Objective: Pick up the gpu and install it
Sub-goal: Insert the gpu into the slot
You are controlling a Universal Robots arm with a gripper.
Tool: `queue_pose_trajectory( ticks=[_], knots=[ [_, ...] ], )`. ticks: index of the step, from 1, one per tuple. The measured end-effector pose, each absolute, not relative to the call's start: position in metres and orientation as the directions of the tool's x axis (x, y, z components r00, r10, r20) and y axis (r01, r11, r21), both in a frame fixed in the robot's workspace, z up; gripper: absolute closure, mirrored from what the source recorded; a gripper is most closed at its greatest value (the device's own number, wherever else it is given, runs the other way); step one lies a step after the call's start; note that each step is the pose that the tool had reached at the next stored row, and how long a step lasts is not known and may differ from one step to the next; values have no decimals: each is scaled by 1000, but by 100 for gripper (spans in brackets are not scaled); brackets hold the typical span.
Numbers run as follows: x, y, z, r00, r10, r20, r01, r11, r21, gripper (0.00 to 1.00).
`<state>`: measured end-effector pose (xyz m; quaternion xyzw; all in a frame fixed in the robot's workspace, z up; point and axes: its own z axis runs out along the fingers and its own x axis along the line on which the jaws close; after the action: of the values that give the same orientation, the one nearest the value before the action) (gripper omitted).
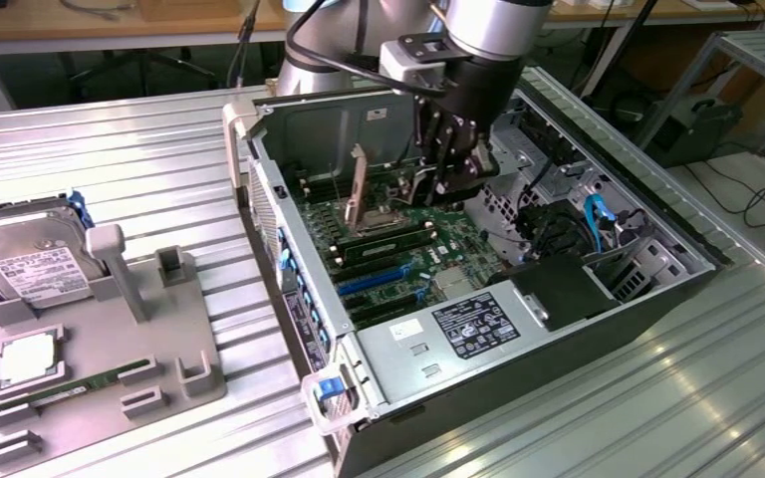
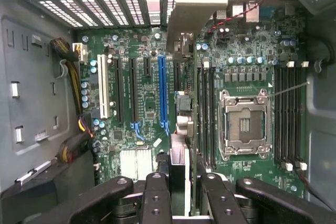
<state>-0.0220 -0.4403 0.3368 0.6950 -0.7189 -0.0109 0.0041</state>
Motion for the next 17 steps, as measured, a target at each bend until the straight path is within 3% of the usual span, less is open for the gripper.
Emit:
queue_pose_trajectory(
  ticks=[17],
  knots=[
    [-23,-435,312,-29,-999,-15,-999,28,39,73]
  ],
)
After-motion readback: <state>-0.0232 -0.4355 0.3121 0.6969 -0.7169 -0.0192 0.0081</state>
